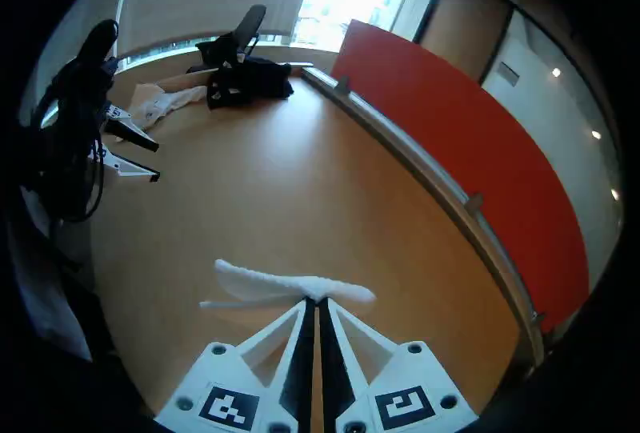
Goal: Fold towel
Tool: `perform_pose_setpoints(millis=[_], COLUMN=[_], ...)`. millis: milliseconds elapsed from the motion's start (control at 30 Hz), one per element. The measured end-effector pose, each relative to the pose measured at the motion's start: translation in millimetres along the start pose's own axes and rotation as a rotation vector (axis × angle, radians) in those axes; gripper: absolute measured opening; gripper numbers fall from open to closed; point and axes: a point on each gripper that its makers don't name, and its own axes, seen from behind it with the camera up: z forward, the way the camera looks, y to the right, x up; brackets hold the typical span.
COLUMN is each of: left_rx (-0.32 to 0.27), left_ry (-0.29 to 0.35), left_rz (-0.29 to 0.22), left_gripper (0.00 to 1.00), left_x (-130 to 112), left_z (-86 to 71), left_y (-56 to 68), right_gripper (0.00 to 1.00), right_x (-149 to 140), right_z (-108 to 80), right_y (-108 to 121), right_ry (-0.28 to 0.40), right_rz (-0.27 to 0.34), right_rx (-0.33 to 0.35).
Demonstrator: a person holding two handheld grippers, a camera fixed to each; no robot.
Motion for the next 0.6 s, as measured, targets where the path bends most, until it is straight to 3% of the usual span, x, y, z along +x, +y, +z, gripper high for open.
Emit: perform_pose_setpoints(millis=[600], left_rx=[-0.006], left_ry=[0.0], left_rz=[0.017], left_gripper=[0.94], left_x=[1], left_z=[-3.6], left_y=[9.8], right_gripper=[0.05], right_x=[-33], right_z=[-39.1], right_y=[75], right_ry=[-0.024], right_rz=[0.033], right_rx=[-0.088])
